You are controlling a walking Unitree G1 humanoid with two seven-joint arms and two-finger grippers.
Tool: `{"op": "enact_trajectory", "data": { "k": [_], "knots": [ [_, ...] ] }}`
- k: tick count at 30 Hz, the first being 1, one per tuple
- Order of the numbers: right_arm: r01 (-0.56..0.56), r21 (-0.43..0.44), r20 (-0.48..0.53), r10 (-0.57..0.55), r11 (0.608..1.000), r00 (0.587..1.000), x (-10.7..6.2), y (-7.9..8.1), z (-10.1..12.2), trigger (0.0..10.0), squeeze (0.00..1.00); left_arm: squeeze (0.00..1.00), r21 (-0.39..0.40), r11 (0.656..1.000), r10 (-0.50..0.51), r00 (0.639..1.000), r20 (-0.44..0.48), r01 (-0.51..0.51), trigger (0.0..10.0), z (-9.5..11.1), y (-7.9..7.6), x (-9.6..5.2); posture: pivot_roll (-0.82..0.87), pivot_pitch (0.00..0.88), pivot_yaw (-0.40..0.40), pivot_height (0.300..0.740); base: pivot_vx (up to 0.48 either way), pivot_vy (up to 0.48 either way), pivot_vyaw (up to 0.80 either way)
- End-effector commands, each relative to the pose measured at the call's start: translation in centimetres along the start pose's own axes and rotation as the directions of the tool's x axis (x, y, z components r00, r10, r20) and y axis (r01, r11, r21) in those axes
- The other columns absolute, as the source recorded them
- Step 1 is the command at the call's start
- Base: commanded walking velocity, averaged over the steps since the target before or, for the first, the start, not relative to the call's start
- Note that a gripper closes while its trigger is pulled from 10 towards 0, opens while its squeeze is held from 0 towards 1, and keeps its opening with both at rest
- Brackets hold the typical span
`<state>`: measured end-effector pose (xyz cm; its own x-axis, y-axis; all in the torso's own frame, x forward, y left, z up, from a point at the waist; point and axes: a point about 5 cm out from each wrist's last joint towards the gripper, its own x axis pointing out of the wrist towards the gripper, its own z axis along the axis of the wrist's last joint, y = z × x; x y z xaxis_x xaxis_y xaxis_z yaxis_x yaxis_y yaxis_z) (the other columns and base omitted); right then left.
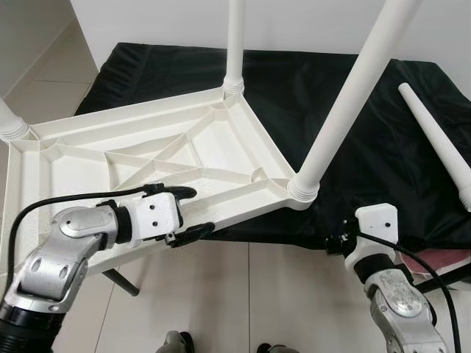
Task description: Building children table
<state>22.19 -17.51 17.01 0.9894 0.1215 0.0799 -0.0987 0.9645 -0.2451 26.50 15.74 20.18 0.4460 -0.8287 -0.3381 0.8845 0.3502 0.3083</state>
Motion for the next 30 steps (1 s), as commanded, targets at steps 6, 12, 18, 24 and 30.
{"op": "enact_trajectory", "data": {
  "k": [6,12,18,24,30],
  "knots": [
    [-0.207,0.008,-0.048,0.207,0.978,0.977,-1.0,2.6,-0.9,10.0,0.0,1.0,0.021,0.978,0.207,0.976,-0.073,-0.206,10.0,-0.8,1.3,0.5,0.0,0.152,-0.012,0.74,0.0,0.0,0.0],
    [-0.233,0.01,-0.052,0.233,0.972,0.971,-0.9,3.0,-1.0,10.0,0.0,1.0,0.006,0.982,0.188,0.98,-0.065,-0.188,10.0,-0.9,2.4,1.8,-0.01,0.141,-0.007,0.74,0.0,0.0,0.0],
    [-0.237,0.007,-0.05,0.237,0.971,0.97,-0.7,3.1,-1.0,10.0,0.0,0.94,-0.008,0.99,0.144,0.989,-0.044,-0.144,10.0,-0.6,3.2,3.5,-0.02,0.132,-0.006,0.74,0.0,0.0,0.0],
    [-0.233,0.0,-0.041,0.232,0.973,0.972,-0.5,3.1,-0.9,10.0,0.0,0.0,-0.054,0.998,0.041,0.998,-0.039,-0.044,10.0,-0.6,2.9,6.1,-0.04,0.116,0.005,0.74,0.0,0.0,0.0],
    [-0.227,-0.005,-0.037,0.226,0.974,0.973,-0.3,3.0,-0.8,10.0,0.0,1.0,-0.039,0.999,0.012,1.0,-0.027,-0.013,10.0,-0.2,3.2,7.3,-0.04,0.117,0.011,0.74,0.0,0.0,0.0]
  ]
}}
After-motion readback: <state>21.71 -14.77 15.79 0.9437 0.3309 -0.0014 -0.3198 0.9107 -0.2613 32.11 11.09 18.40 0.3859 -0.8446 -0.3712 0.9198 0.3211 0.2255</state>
